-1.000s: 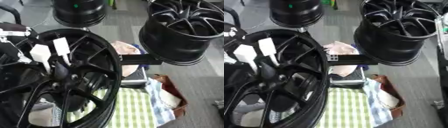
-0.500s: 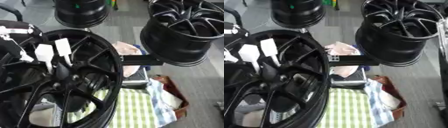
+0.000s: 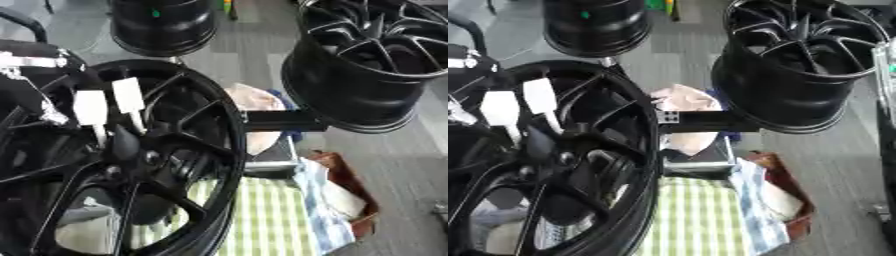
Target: Pull the pin out of the wheel hub.
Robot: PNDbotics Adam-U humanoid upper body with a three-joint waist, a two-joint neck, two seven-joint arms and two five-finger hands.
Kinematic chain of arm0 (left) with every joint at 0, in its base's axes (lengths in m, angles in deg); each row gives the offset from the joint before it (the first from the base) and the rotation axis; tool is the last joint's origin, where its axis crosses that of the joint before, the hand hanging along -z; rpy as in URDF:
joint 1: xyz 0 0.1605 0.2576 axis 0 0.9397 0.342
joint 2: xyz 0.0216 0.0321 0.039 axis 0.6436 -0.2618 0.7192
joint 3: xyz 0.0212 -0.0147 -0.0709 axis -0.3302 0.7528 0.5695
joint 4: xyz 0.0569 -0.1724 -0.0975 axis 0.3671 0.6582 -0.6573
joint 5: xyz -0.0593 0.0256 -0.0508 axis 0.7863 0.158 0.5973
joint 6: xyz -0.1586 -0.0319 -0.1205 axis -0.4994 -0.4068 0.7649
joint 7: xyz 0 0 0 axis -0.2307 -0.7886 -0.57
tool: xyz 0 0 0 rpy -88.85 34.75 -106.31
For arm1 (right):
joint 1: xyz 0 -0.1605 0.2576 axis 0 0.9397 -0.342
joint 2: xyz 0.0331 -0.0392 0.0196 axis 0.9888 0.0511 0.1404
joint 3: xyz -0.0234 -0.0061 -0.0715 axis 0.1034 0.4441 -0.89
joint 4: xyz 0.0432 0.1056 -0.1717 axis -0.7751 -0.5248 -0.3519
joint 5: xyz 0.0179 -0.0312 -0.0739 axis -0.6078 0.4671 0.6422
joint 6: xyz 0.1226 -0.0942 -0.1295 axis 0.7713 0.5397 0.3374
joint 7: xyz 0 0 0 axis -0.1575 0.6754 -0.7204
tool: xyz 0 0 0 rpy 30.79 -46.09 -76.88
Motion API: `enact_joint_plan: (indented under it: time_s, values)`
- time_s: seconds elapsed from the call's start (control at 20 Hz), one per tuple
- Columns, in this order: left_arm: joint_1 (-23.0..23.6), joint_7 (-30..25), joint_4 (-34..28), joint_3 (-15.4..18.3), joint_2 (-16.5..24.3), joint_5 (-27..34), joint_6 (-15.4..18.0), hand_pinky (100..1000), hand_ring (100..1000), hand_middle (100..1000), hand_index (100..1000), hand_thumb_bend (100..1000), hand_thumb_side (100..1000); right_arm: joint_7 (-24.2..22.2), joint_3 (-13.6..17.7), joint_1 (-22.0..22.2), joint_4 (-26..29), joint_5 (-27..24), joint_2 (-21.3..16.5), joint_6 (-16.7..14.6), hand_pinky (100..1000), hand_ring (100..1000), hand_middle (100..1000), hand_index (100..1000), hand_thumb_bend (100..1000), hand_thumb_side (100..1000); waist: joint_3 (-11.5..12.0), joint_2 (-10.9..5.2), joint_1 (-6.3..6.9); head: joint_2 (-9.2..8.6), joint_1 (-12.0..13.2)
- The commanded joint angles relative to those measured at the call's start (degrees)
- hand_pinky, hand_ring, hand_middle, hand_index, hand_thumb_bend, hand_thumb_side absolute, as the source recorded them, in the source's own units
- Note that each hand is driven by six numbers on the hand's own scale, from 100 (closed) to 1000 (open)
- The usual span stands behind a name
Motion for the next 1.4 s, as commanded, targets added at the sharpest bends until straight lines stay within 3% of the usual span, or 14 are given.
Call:
enact_joint_plan:
  time_s: [0.05,0.5,1.05,1.4]
  values:
    - [-1.8,-8.3,-0.5,0.4,1.1,0.4,8.4,838,818,713,866,603,480,0.2,0.7,-0.5,1.4,-0.2,-0.9,0.1,735,775,691,807,100,674,0.0,-1.43,0.36,0.26,-0.3]
    - [-1.7,-8.3,-0.5,-0.4,1.6,-0.6,9.8,846,828,728,873,606,417,0.2,0.7,0.0,1.8,0.0,-0.7,-0.2,735,775,691,806,100,667,-0.1,-1.82,0.75,0.49,-0.6]
    - [-1.9,-8.3,-0.8,-2.1,2.2,-0.4,10.9,847,830,728,866,619,570,0.2,1.2,1.0,2.4,0.0,-0.3,-0.5,735,775,690,806,100,671,0.0,-2.46,1.16,0.94,-0.7]
    - [-1.6,-8.3,-1.3,-2.4,2.3,-0.3,11.4,839,809,703,847,615,536,0.2,1.8,1.6,3.1,-0.1,-0.1,-0.7,734,775,689,805,100,671,-0.1,-2.65,1.40,0.73,-0.8]
